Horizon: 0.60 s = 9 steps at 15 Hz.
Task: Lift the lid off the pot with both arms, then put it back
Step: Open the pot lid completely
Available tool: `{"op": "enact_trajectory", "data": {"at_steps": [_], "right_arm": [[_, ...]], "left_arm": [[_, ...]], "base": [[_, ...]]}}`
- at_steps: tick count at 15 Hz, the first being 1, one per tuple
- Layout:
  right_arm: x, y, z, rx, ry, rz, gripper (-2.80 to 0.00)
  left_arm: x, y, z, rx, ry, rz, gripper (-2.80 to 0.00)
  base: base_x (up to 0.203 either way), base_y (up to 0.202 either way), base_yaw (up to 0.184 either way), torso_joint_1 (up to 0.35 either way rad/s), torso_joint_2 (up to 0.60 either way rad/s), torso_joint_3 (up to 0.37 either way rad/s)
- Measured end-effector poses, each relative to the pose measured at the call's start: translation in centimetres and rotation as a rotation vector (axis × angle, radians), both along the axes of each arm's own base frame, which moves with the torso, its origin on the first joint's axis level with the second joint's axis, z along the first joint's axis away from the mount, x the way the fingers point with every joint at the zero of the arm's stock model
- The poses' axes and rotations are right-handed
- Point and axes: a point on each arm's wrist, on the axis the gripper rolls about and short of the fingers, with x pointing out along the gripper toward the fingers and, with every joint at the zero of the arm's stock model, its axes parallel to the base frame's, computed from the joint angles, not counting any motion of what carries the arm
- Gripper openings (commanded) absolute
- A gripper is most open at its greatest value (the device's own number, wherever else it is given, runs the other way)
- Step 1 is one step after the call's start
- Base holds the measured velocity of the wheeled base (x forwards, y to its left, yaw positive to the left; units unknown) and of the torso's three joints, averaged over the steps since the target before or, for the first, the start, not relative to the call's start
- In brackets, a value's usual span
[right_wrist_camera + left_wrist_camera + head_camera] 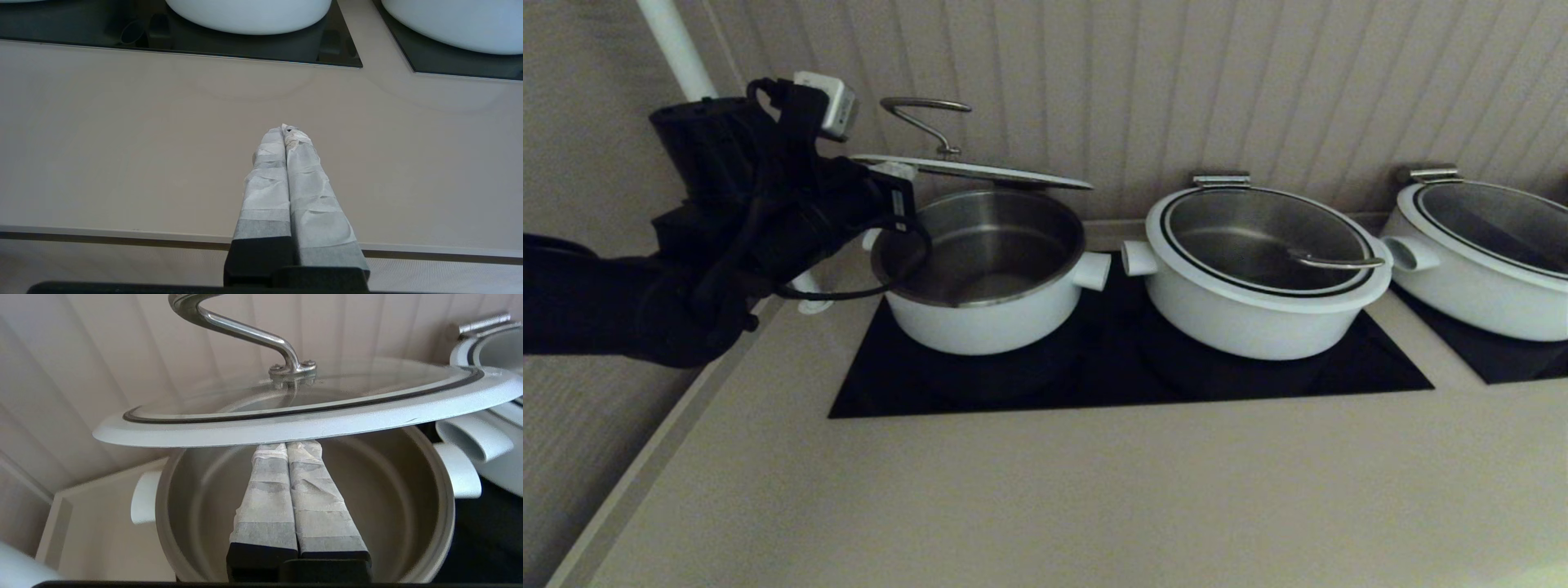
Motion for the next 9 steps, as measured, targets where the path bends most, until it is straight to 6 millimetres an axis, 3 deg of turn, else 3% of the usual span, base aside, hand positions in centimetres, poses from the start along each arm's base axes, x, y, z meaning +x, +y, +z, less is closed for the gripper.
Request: {"op": "enact_trajectory", "data": {"at_steps": [9], "right_arm": [[0.0, 0.0, 0.0, 0.0, 0.0, 0.0, -2.8]], "left_arm": [[1.0, -0.3, 2.4, -0.026, -0.088, -0.002, -2.8]], "base": [[0.0, 0.0, 0.0, 0.0, 0.0, 0.0]]}}
